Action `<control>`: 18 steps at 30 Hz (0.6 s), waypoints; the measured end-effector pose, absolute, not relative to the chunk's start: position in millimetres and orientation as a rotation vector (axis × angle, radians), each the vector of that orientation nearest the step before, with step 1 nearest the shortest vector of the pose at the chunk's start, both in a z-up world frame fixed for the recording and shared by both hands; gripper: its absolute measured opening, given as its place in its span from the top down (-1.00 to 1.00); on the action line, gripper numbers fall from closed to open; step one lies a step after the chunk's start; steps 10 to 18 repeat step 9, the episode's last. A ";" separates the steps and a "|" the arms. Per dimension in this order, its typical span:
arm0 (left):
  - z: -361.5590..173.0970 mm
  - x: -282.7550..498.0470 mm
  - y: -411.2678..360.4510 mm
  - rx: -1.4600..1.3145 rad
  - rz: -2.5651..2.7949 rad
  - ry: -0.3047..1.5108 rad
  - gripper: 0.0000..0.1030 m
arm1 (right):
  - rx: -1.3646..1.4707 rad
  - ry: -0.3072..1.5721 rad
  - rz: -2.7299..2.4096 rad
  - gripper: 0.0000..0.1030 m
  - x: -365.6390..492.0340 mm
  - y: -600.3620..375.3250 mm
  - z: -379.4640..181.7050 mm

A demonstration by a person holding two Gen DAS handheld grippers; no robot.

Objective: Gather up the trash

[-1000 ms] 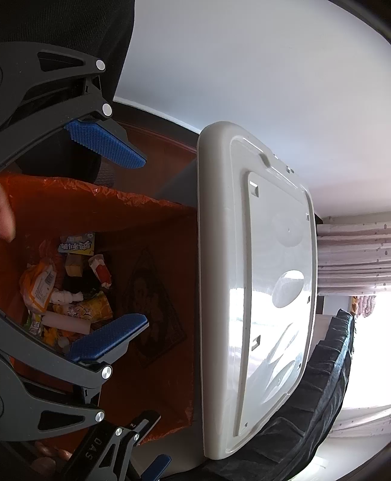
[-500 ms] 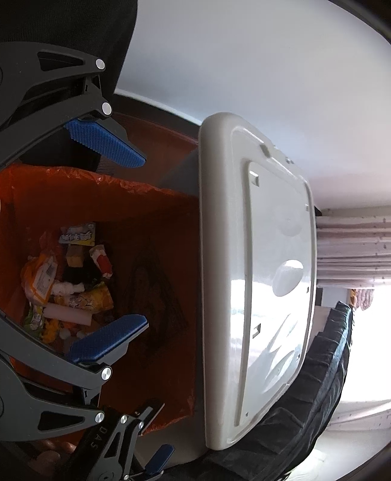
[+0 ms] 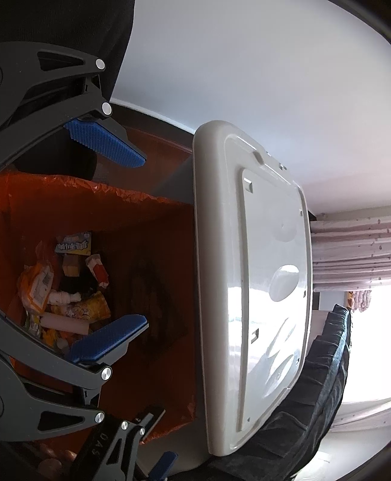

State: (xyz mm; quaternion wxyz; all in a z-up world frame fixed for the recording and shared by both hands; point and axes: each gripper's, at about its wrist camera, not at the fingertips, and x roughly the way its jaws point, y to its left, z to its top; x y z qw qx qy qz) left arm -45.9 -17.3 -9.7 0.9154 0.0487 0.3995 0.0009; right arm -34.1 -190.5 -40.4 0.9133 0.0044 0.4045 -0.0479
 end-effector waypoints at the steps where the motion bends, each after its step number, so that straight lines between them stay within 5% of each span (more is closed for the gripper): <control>1: -9.6 -45.3 -16.7 0.091 -0.005 0.827 -0.86 | 0.010 0.833 -0.099 -0.90 -34.1 -190.4 -40.7; 18: -13.7 -40.4 -4.4 0.009 0.034 0.867 -0.86 | 0.009 0.833 -0.098 -0.90 -34.1 -190.3 -40.4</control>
